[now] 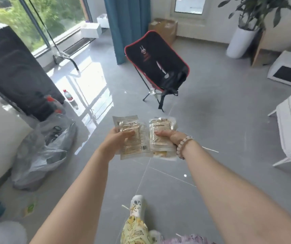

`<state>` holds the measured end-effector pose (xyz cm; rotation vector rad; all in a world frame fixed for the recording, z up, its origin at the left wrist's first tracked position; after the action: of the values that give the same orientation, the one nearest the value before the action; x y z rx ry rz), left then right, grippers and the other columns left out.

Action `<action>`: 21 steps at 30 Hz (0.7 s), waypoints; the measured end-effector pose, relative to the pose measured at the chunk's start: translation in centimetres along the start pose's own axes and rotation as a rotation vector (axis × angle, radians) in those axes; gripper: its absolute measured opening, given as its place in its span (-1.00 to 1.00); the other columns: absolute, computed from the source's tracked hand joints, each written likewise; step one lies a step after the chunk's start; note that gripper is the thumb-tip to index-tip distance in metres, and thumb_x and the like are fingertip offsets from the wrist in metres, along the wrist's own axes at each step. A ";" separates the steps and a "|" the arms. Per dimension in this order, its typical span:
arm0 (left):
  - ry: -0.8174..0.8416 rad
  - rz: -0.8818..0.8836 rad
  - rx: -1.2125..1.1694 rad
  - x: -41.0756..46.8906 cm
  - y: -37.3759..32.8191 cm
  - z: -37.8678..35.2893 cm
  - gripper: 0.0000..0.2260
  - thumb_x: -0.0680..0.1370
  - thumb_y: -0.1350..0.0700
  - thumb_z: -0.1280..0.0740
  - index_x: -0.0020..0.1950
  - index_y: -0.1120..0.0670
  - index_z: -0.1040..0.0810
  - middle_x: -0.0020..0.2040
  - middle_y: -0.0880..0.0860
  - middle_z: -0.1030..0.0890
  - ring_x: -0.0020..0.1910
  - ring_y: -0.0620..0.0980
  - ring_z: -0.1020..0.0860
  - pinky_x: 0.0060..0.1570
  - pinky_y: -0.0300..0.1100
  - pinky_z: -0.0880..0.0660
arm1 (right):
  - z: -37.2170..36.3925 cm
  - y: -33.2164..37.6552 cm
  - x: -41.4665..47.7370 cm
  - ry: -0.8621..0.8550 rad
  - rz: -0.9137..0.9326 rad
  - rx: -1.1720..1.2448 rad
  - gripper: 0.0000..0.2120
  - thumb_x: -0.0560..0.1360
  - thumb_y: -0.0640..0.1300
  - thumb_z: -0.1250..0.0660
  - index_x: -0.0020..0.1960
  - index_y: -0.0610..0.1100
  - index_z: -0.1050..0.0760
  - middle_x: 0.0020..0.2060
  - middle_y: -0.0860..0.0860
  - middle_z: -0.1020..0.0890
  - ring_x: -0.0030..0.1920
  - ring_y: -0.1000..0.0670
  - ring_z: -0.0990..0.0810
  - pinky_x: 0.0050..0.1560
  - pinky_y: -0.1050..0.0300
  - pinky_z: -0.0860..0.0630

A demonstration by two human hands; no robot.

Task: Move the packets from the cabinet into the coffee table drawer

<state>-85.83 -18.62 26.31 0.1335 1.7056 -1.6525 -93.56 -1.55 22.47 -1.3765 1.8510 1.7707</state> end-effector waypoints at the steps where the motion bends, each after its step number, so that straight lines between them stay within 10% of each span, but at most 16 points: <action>1: 0.034 0.005 0.018 0.8 -0.5 -1.6 -0.86 0.55 0.30 -0.32 -0.15 0.10 -0.45 -0.54 -0.09 -0.57 -0.62 -0.21 -0.52 -0.63 -0.36 -0.44 | 1.4 0.3 0.2 -0.032 0.005 0.035 -0.92 0.45 -0.20 -0.41 -0.11 -0.19 -0.55 -0.35 -0.10 -0.68 -0.41 -0.08 -0.67 -0.47 0.00 -0.60; 10: 0.404 -0.053 0.306 7.0 -6.3 -16.8 -0.91 0.54 0.25 -0.34 -0.14 0.10 -0.49 -0.20 0.07 -0.58 -0.34 -0.07 -0.58 -0.39 -0.28 -0.57 | 14.5 2.0 -1.1 -0.380 0.074 0.208 -0.43 0.02 0.11 -0.63 -0.03 -0.09 -0.64 0.07 -0.06 -0.66 0.22 -0.11 -0.54 0.37 -0.14 -0.33; 14: 0.549 -0.089 0.442 9.1 -8.5 -23.7 -0.86 0.53 0.18 -0.37 0.06 0.15 -0.53 -0.09 0.08 -0.63 -0.22 -0.03 -0.60 -0.22 -0.22 -0.56 | 20.4 2.6 -1.5 -0.506 0.124 0.275 -0.12 -0.19 0.23 -0.62 0.10 -0.02 -0.63 0.18 -0.01 -0.61 0.32 -0.10 -0.45 0.42 -0.12 -0.25; 18: 0.682 -0.135 0.521 8.5 -9.8 -30.7 -0.81 0.53 0.19 -0.37 -0.19 0.01 -0.40 -0.22 -0.02 -0.54 -0.26 -0.08 -0.53 -0.07 -0.17 -0.51 | 24.5 1.9 -4.3 -0.667 0.147 0.427 0.00 -0.24 0.26 -0.62 0.18 -0.03 -0.59 0.20 -0.04 -0.59 0.29 -0.12 -0.49 0.38 -0.12 -0.32; 21: 0.820 -0.174 0.602 7.6 -10.2 -35.4 -0.84 0.52 0.22 -0.37 -0.20 0.02 -0.47 -0.16 0.03 -0.59 -0.25 -0.05 -0.55 0.00 -0.13 -0.52 | 26.3 1.1 -7.0 -0.751 0.162 0.531 -0.20 -0.09 0.18 -0.63 0.11 -0.06 -0.61 0.08 -0.03 -0.66 0.20 -0.12 -0.56 0.34 -0.12 -0.38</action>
<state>-112.08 8.37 26.50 1.1037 1.7144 -2.4054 -101.71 24.48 21.83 -0.3063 1.8007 1.4069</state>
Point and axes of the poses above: each hand's wrist, its own x-axis towards the middle knuckle, its own z-axis out of the back of the hand, y = z × x, the point moved 4 cm from there along x, towards the middle knuckle
